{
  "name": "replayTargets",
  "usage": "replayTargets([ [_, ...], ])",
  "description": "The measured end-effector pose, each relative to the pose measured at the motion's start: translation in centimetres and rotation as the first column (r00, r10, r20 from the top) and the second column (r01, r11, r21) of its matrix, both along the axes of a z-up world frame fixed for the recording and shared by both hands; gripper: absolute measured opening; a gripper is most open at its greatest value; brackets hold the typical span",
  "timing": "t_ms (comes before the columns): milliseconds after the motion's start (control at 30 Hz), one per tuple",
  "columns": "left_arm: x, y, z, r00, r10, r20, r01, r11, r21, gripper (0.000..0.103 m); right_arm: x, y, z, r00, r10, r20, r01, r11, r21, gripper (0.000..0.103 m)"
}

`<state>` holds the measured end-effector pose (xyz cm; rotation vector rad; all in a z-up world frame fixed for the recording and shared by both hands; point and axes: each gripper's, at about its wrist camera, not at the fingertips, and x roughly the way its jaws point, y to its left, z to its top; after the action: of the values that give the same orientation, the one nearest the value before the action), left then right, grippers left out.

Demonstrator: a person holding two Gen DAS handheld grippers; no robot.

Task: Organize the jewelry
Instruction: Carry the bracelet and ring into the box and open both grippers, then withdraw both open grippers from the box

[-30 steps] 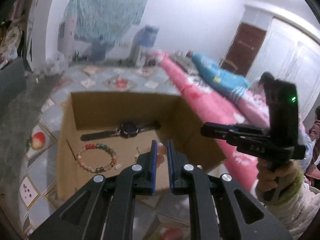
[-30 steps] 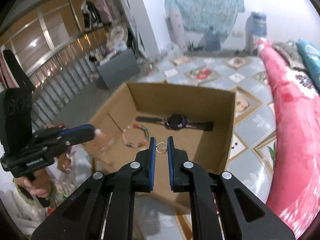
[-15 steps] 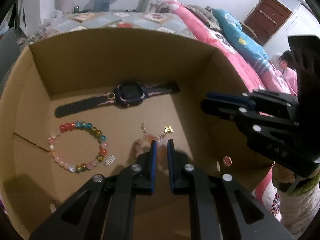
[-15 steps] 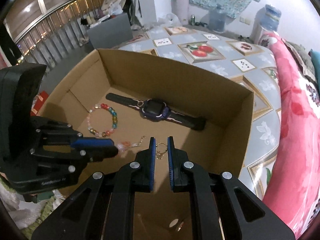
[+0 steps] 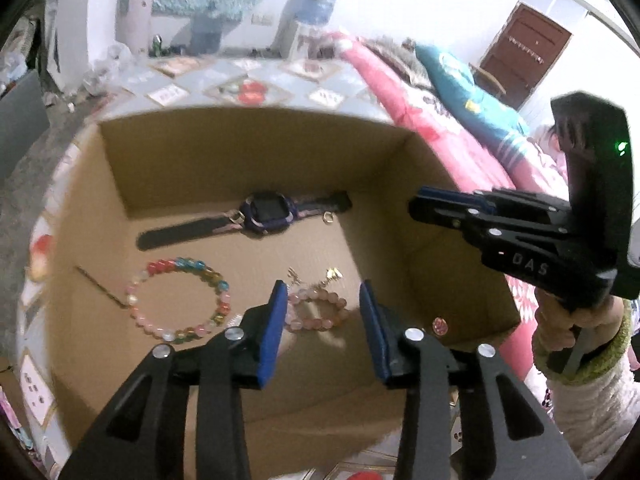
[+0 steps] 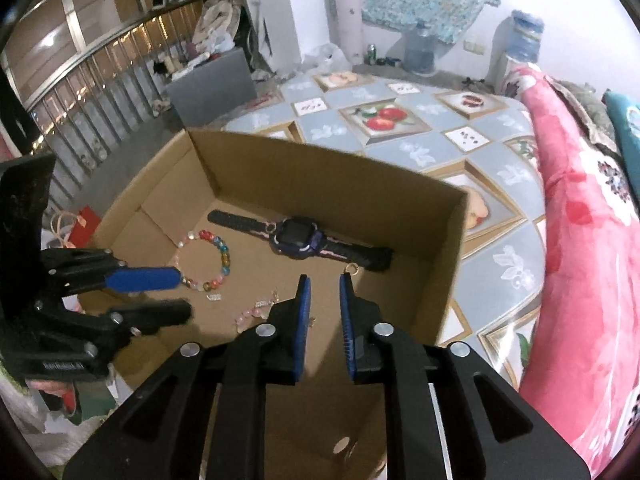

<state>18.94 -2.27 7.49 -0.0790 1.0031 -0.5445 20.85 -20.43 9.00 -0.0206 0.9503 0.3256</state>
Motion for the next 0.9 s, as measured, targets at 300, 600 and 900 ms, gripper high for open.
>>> replayTargets([
  [300, -3.2, 6.4, 4.5, 0.952, 0.169, 0.254, -0.193, 0.979, 0.071, 0.063, -3.8, -3.5, 2.5, 0.996, -0.077, 0.051, 0.072, 0.992, 0.105, 0.034],
  [600, -3.4, 11.5, 2.0, 0.917, 0.345, 0.201, -0.37, 0.923, 0.102, 0.078, -6.8, -6.1, 0.5, 0.987, -0.155, -0.039, 0.16, 0.949, 0.272, 0.05],
  [900, -1.6, 11.9, -3.0, 0.925, 0.378, -0.036, -0.377, 0.926, 0.014, 0.078, -7.6, -3.9, -2.8, 0.981, -0.144, -0.131, 0.171, 0.958, 0.229, 0.054],
])
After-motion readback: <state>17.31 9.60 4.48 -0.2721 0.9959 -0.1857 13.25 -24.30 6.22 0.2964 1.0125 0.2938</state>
